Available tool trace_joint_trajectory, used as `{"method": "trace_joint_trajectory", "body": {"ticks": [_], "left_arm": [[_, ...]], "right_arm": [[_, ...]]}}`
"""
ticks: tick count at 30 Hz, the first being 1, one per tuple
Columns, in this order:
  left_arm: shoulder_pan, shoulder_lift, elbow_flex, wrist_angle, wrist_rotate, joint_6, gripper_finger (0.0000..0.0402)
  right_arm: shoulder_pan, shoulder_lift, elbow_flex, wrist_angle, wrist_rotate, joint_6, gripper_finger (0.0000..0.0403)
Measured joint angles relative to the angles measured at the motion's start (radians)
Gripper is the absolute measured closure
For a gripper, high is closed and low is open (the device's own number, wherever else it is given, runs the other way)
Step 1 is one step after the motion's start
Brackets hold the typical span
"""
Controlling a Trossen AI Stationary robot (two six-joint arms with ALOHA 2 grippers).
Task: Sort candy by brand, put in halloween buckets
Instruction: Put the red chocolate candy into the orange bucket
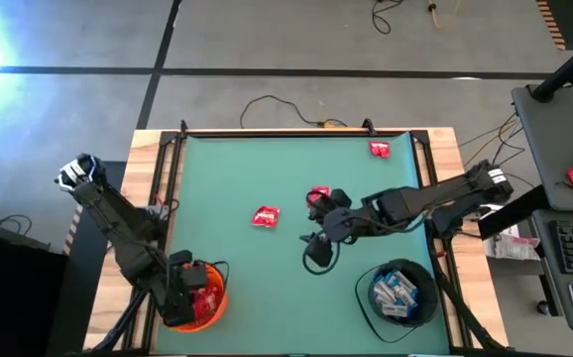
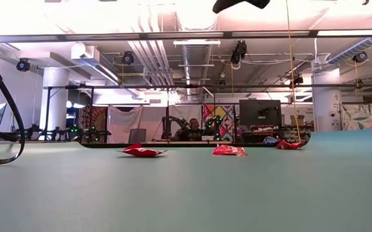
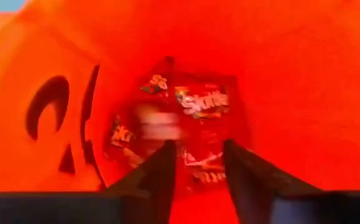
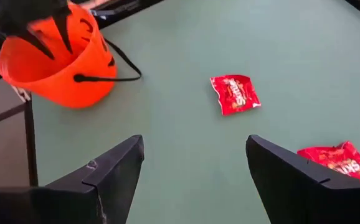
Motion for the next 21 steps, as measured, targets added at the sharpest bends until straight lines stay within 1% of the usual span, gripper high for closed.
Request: {"method": "trace_joint_trajectory", "body": {"ticks": [2, 4, 7, 9, 10, 13, 16, 21], "left_arm": [[-0.001, -0.011, 0.044, -0.052, 0.002, 0.005, 0.0255], [0.0, -0.029, 0.104, -0.126, -0.018, 0.03, 0.022], [0.022, -0.052, 0.186, -0.232, -0.129, 0.081, 0.0171], [0.074, -0.062, 0.214, -0.265, -0.217, 0.108, 0.0145], [0.113, -0.067, 0.219, -0.261, -0.24, 0.138, 0.0135], [0.252, -0.069, 0.205, -0.208, -0.252, 0.264, 0.0119], [0.395, -0.064, 0.158, -0.072, -0.266, 0.405, 0.0116], [0.615, -0.059, 0.027, 0.168, -0.272, 0.516, 0.0116]], "right_arm": [[0.0, 0.0, 0.021, -0.037, -0.008, 0.0, 0.0125], [0.0, -0.004, 0.034, -0.066, -0.013, -0.006, 0.0121], [-0.003, -0.026, 0.038, -0.084, -0.014, -0.051, 0.0119], [-0.011, -0.041, 0.038, -0.083, -0.015, -0.081, 0.0119], [-0.018, -0.045, 0.038, -0.083, -0.015, -0.102, 0.0119], [-0.047, -0.056, 0.038, -0.084, -0.015, -0.151, 0.0117], [-0.073, -0.071, 0.038, -0.084, -0.014, -0.197, 0.0113], [-0.084, -0.091, 0.038, -0.092, -0.015, -0.246, 0.0108]]}}
